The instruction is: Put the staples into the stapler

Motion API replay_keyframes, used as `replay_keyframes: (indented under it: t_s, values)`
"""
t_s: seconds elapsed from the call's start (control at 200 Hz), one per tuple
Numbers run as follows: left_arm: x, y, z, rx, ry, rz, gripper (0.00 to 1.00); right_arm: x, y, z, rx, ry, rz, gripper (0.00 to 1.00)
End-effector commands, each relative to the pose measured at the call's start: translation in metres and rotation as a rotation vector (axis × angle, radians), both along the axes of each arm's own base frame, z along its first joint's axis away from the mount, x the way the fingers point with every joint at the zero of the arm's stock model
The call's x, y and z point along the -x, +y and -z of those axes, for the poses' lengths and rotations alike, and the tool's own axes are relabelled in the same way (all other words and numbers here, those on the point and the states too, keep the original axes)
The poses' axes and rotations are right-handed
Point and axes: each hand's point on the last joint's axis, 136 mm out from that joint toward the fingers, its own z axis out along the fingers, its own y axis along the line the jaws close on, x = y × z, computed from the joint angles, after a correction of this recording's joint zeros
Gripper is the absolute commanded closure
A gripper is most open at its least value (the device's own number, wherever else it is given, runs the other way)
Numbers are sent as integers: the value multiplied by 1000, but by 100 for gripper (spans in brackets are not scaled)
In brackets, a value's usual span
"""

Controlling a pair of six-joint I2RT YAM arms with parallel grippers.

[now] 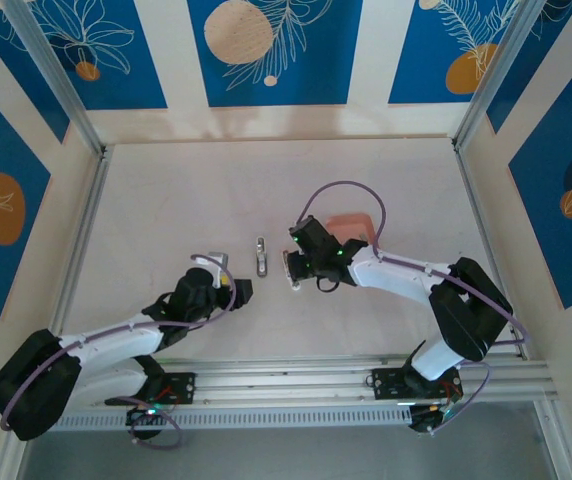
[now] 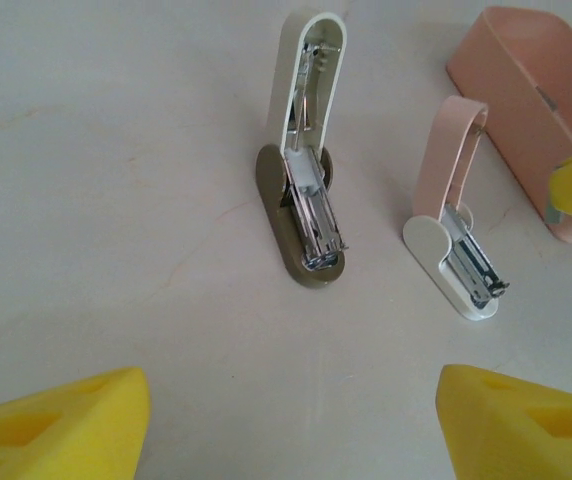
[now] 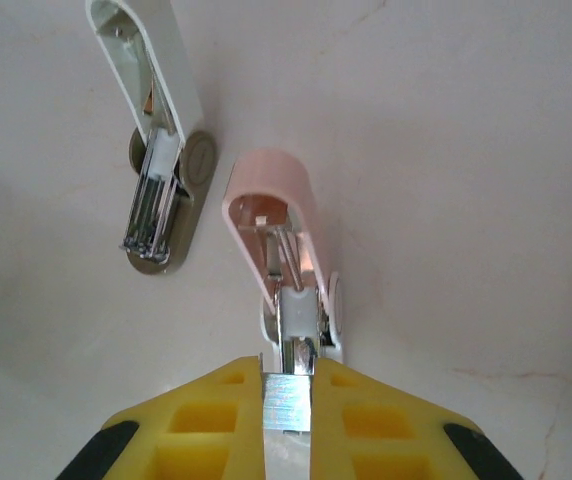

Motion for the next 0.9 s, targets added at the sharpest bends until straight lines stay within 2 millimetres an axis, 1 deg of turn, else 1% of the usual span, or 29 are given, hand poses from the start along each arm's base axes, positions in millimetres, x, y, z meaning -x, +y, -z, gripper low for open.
replay_keyframes:
  t_s: [0.0, 0.26, 0.485, 0.59, 0.895]
  values:
    - [-10, -1, -18, 31, -63, -13, 25, -6, 5, -5, -9, -49, -31, 86]
    - [-10, 15, -25, 21, -128, -66, 25, -7, 10, 7, -1, -49, -58, 86]
    - [-5, 28, -24, -13, -143, -94, 24, -1, 10, 21, 48, -37, -77, 86]
    - [-4, 30, -23, -17, -143, -100, 24, 2, 8, 26, 80, -38, -96, 86]
    - [-6, 24, -20, -14, -135, -84, 24, 8, 5, 34, 99, -12, -95, 86]
